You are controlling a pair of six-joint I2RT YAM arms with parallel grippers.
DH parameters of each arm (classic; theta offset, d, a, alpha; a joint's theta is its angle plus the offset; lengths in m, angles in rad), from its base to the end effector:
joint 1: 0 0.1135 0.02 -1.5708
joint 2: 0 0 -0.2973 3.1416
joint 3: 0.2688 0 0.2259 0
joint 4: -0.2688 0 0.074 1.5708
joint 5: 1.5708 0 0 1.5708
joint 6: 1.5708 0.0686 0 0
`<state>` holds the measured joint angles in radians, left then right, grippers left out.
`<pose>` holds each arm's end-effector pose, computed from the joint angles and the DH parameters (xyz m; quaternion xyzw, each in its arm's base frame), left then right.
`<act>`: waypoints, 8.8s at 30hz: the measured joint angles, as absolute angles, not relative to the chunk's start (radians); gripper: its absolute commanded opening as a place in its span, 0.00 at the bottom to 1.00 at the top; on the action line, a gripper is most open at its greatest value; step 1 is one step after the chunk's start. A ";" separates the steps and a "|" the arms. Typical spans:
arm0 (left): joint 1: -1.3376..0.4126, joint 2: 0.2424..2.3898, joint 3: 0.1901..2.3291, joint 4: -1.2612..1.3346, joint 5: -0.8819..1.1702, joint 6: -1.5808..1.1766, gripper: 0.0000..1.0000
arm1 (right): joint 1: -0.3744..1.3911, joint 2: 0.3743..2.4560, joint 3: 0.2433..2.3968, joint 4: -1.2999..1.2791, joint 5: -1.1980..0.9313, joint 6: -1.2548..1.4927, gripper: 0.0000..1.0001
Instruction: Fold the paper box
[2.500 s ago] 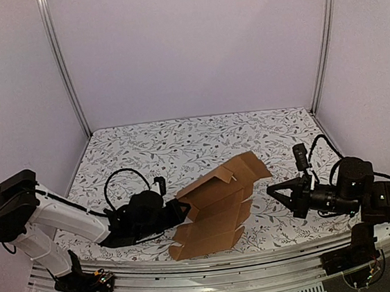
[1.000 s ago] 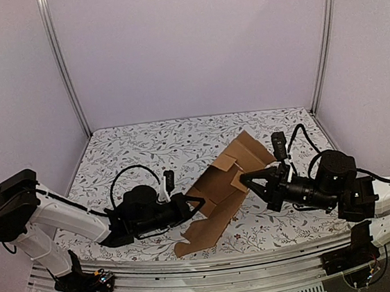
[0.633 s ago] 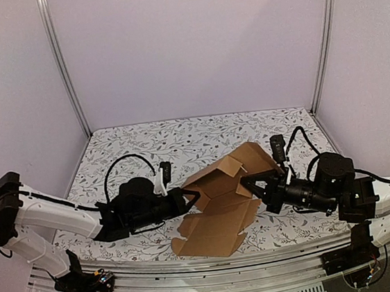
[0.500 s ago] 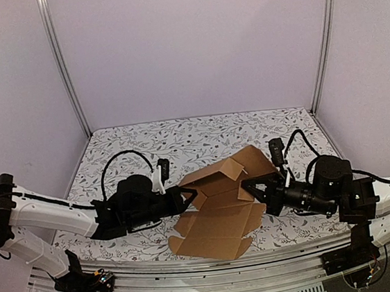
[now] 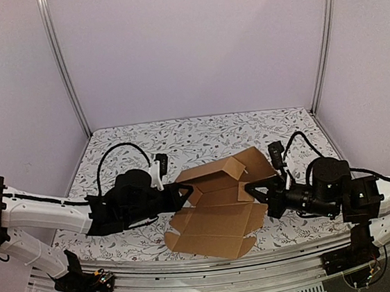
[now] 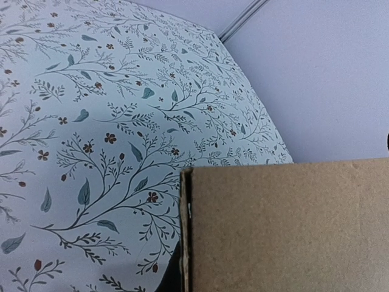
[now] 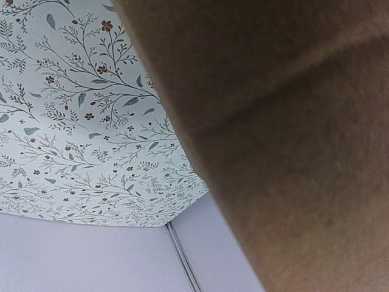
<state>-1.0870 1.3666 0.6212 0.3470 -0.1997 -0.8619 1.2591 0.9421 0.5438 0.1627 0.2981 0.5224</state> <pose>0.1472 -0.2509 0.2462 0.0383 0.8298 -0.4088 0.3778 0.0820 0.1888 0.2922 -0.1939 0.7576 0.4027 0.4757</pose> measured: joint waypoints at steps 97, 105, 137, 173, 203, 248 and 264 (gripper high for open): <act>-1.084 1.298 0.715 -0.078 -0.483 -0.624 0.00 | 1.322 1.299 0.897 -0.191 0.422 0.228 0.48; -1.084 1.317 0.728 -0.108 -0.508 -0.675 0.00 | 1.322 1.381 0.919 -0.159 0.530 0.262 0.48; -1.076 1.383 0.767 -0.160 -0.567 -0.866 0.00 | 1.358 1.710 1.084 -0.030 1.048 0.341 0.17; -1.073 1.352 0.758 -0.222 -0.515 -0.936 0.44 | 1.354 1.840 1.192 0.062 1.201 0.214 0.00; -1.068 0.901 0.732 -0.492 -0.442 -0.705 0.69 | 1.135 1.795 0.896 0.339 0.624 0.139 0.00; -0.901 1.607 0.912 0.084 0.041 -0.633 0.00 | 1.045 2.176 0.791 1.233 0.186 0.009 0.00; -0.921 1.685 0.908 0.157 0.025 -0.644 0.00 | 1.044 2.226 0.786 1.280 0.200 0.061 0.19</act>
<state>-0.9215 1.6852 0.9077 0.1566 0.0250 -0.6441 1.0439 2.2261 0.7856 1.2800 0.2001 0.0608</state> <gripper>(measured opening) 0.003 0.153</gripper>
